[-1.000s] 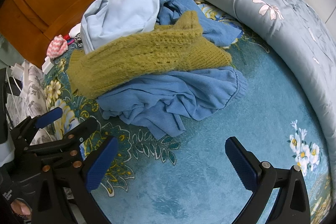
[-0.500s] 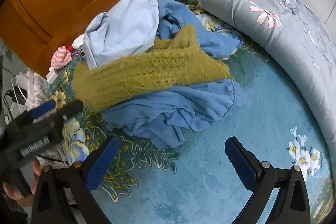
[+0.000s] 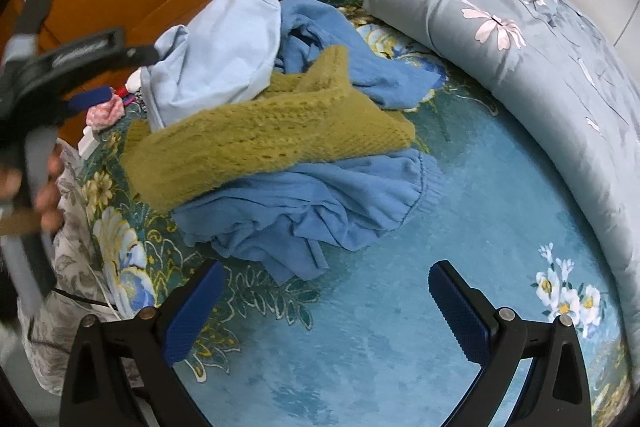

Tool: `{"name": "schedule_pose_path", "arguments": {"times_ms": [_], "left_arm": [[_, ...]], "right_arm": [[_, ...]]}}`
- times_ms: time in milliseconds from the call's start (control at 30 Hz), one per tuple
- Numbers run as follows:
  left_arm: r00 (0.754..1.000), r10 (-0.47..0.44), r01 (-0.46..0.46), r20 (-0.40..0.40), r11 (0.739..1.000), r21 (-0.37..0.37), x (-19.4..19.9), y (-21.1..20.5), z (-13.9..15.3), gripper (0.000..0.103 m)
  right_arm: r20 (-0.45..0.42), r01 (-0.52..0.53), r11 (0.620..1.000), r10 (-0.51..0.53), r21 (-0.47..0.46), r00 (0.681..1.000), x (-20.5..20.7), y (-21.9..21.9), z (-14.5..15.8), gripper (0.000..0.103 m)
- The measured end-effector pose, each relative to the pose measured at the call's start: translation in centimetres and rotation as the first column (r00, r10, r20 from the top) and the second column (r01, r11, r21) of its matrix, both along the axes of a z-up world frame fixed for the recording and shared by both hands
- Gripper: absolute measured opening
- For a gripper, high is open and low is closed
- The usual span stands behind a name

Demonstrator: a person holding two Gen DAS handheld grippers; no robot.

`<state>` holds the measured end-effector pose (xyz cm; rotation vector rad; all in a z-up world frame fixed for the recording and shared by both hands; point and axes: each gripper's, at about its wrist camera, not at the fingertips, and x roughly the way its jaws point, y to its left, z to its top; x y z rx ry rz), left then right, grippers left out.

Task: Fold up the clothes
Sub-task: 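Grasp the light blue sweatshirt with the left tool and lift it, then carry the sweatshirt with the left tool while the right tool grasps its other edge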

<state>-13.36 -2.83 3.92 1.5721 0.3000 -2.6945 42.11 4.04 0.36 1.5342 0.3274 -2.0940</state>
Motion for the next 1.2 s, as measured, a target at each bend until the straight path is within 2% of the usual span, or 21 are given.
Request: {"name": "schedule_pose_path", "arguments": {"times_ms": [33,67,133,167,200,233,300,400,500,600,733,833,900,1033,1200], "left_arm": [[1.000,0.004,-0.004,0.013,1.000,-0.002,-0.6,0.1,-0.4,0.069],[1.000,0.009,-0.009,0.029,1.000,-0.007,-1.1,0.2,-0.7,0.066],[0.998,0.018,-0.016,0.062,1.000,-0.020,-1.8,0.4,-1.5,0.049],[0.997,0.022,-0.020,0.079,1.000,-0.024,-2.1,0.4,-1.9,0.046],[0.995,0.027,-0.024,0.096,0.999,-0.032,-2.3,0.4,-2.3,0.035],[0.993,0.032,-0.028,0.114,0.999,-0.043,-2.5,0.3,-2.5,0.017],[0.990,0.051,-0.044,0.132,0.998,-0.050,-2.6,0.0,-2.5,0.013],[0.990,0.085,-0.082,0.111,0.996,-0.029,-2.3,-0.7,-1.0,0.011],[0.996,0.081,-0.082,0.047,0.996,0.021,-1.5,-0.9,2.5,0.011],[0.996,-0.003,0.009,-0.086,0.998,0.067,-0.5,0.8,8.1,0.011],[0.967,-0.130,0.162,-0.221,0.978,0.134,0.8,4.9,14.9,0.011],[0.924,-0.250,0.313,-0.290,0.929,0.197,2.6,9.9,19.1,0.011],[0.887,-0.343,0.418,-0.309,0.880,0.226,4.7,14.2,20.7,0.011],[0.803,-0.514,0.590,-0.302,0.757,0.280,10.4,23.4,21.4,0.011],[0.678,-0.700,0.726,-0.225,0.591,0.351,20.1,34.8,19.1,0.011]], "right_arm": [[-0.002,0.004,1.000,-0.004,0.001,1.000,-0.1,0.2,0.0,0.103],[-0.001,0.010,1.000,-0.010,-0.001,1.000,-0.2,0.4,0.0,0.103],[-0.002,0.023,1.000,-0.023,-0.002,1.000,-0.4,0.8,0.1,0.103],[-0.004,0.029,1.000,-0.029,-0.003,1.000,-0.5,0.9,0.2,0.103],[-0.006,0.035,0.999,-0.035,-0.005,0.999,-0.7,1.1,0.2,0.103],[-0.009,0.044,0.999,-0.044,-0.008,0.999,-0.8,1.4,0.4,0.103],[-0.015,0.059,0.998,-0.059,-0.014,0.998,-1.0,1.8,0.7,0.103],[-0.025,0.078,0.997,-0.078,-0.023,0.997,-1.1,2.5,1.3,0.103],[-0.033,0.105,0.994,-0.106,-0.039,0.994,-0.9,3.6,1.9,0.103],[-0.037,0.139,0.989,-0.141,-0.056,0.989,-0.5,5.0,2.4,0.103],[-0.036,0.203,0.976,-0.207,-0.078,0.978,0.2,7.9,3.0,0.103],[-0.038,0.268,0.958,-0.273,-0.104,0.961,0.9,11.0,3.6,0.103],[-0.043,0.311,0.943,-0.317,-0.116,0.947,1.7,13.7,3.9,0.103],[-0.051,0.401,0.906,-0.411,-0.135,0.910,3.5,19.6,4.5,0.103],[-0.046,0.538,0.833,-0.547,-0.130,0.836,7.2,28.9,4.2,0.103]]}}
